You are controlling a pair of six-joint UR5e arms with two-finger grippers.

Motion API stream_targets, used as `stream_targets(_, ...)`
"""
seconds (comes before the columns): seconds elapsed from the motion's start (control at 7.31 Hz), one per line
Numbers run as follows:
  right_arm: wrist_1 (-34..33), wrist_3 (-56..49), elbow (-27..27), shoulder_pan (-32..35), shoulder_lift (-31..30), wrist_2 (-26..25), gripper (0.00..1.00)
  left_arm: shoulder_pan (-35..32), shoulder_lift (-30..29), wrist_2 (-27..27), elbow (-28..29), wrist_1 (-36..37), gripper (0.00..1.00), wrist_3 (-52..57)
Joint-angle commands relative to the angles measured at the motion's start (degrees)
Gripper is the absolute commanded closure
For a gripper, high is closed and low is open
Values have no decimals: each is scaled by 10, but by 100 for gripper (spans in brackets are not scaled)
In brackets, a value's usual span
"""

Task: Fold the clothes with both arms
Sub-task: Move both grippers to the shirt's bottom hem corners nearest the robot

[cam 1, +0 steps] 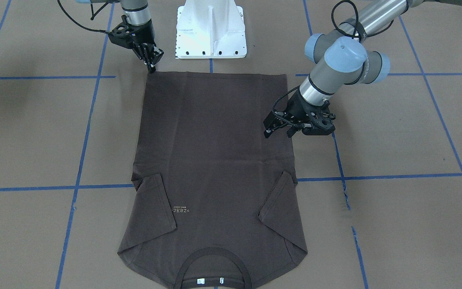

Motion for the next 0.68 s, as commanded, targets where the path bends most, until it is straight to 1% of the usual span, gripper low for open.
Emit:
stream_targets(0.0,-2,-2,4,7,1,1,100,2,0,9,-3,1,12,-3)
stream_targets(0.14,-2,-2,14,7,1,1,100,28,1,29,-20,3,7,-36)
stream_targets(0.27,-2,-2,22,9,-1,1,100,84,31,92,-62,10,8,-80)
stream_targets(0.41,-2,-2,24,9,0,1,100,132,89,141,-125,34,9,-86)
stream_targets(0.55,-2,-2,33,9,-1,1,100,168,157,169,-185,40,9,-102)
